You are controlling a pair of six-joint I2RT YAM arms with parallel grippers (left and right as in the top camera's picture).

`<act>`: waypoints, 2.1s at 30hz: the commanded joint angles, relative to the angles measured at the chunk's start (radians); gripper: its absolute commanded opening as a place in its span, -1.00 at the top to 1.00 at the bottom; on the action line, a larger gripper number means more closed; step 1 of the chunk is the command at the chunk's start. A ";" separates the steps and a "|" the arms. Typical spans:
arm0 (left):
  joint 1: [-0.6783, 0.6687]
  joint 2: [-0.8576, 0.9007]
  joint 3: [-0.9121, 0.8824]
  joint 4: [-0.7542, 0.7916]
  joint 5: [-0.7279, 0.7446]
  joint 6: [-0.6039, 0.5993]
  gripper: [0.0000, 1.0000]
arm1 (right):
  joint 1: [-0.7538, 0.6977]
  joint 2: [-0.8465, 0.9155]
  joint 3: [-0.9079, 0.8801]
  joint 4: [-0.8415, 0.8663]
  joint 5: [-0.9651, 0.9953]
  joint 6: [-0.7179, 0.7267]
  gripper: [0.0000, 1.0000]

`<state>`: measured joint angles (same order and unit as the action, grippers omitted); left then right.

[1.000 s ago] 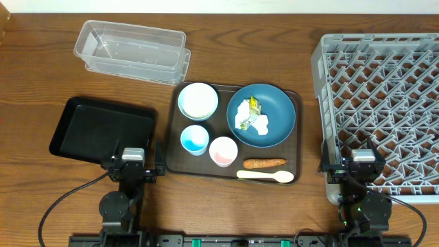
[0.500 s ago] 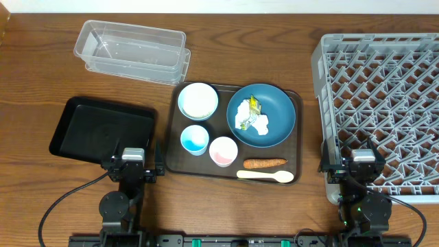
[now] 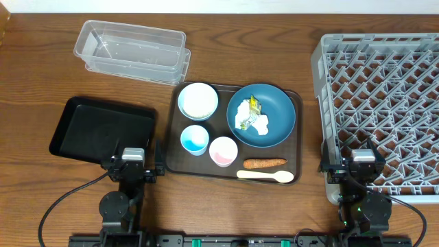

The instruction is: Sort waste into correct bins and load items into the dishwasher rack

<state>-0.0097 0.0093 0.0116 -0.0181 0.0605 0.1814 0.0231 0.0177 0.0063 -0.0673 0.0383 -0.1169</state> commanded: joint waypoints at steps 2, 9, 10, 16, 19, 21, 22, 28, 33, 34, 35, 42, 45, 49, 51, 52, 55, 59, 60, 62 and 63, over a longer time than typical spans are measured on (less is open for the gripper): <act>-0.003 0.002 -0.007 -0.046 -0.002 0.009 -0.88 | -0.005 -0.009 -0.001 -0.004 0.016 -0.004 -0.98; -0.003 0.002 -0.007 -0.046 -0.002 0.009 -0.88 | -0.005 -0.009 -0.001 -0.004 0.016 -0.004 -0.98; -0.003 0.002 -0.007 -0.046 -0.002 0.009 -0.88 | -0.005 -0.009 -0.001 -0.004 0.016 -0.004 -0.98; -0.003 0.002 -0.007 -0.046 -0.002 0.009 -0.88 | -0.005 -0.009 -0.001 -0.004 0.016 -0.004 -0.98; -0.003 0.002 -0.007 -0.046 -0.002 0.009 -0.88 | -0.005 -0.009 -0.001 -0.004 0.016 -0.004 -0.98; -0.003 0.002 -0.007 -0.046 -0.002 0.009 -0.88 | -0.005 -0.009 -0.001 -0.004 0.016 -0.004 -0.98; -0.003 0.002 -0.007 -0.046 -0.002 0.009 -0.88 | -0.005 -0.009 -0.001 -0.004 0.016 -0.004 -0.98; -0.003 0.002 -0.007 -0.046 -0.002 0.009 -0.88 | -0.005 -0.009 -0.001 -0.004 0.016 -0.004 -0.98; -0.003 0.002 -0.007 -0.046 -0.002 0.009 -0.88 | -0.005 -0.009 -0.001 -0.004 0.015 -0.004 -0.98; -0.003 0.002 -0.007 -0.046 -0.002 0.009 -0.88 | -0.005 -0.009 -0.001 -0.004 0.015 -0.004 -0.98; -0.003 0.002 -0.007 -0.046 -0.002 0.009 -0.88 | -0.005 -0.009 -0.001 -0.004 0.016 -0.004 -0.98; -0.003 0.002 -0.007 -0.045 -0.002 0.009 -0.88 | -0.005 -0.009 -0.001 -0.004 0.014 -0.004 -0.98; -0.003 0.002 -0.007 -0.045 -0.002 0.009 -0.88 | -0.005 -0.009 -0.001 -0.004 0.009 0.003 -0.98; -0.003 0.002 -0.007 -0.045 -0.002 0.009 -0.88 | -0.005 -0.009 -0.001 -0.004 0.009 0.083 -0.98; -0.003 0.002 -0.007 -0.042 -0.002 0.008 -0.88 | -0.005 -0.009 -0.001 -0.004 0.009 0.131 -0.98; -0.003 0.002 -0.007 -0.042 -0.002 0.004 -0.88 | -0.005 -0.009 -0.001 -0.004 0.009 0.151 -0.98; -0.003 0.002 -0.006 -0.014 -0.002 -0.121 -0.89 | -0.005 -0.006 0.001 -0.005 -0.005 0.176 -0.98; -0.003 0.016 0.027 -0.050 0.004 -0.245 -0.89 | -0.005 0.028 0.047 -0.048 -0.028 0.183 -0.98; -0.003 0.029 0.040 -0.060 0.012 -0.247 -0.88 | -0.005 0.047 0.067 -0.060 -0.028 0.183 -0.98; -0.003 0.066 0.075 -0.079 0.034 -0.247 -0.88 | -0.005 0.097 0.119 -0.090 -0.028 0.183 -0.98; -0.003 0.099 0.108 -0.101 0.045 -0.247 -0.89 | -0.005 0.129 0.150 -0.107 -0.028 0.183 -0.98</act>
<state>-0.0097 0.0509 0.0513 -0.0914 0.0708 -0.0097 0.0231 0.0914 0.0704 -0.1581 0.0185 0.0418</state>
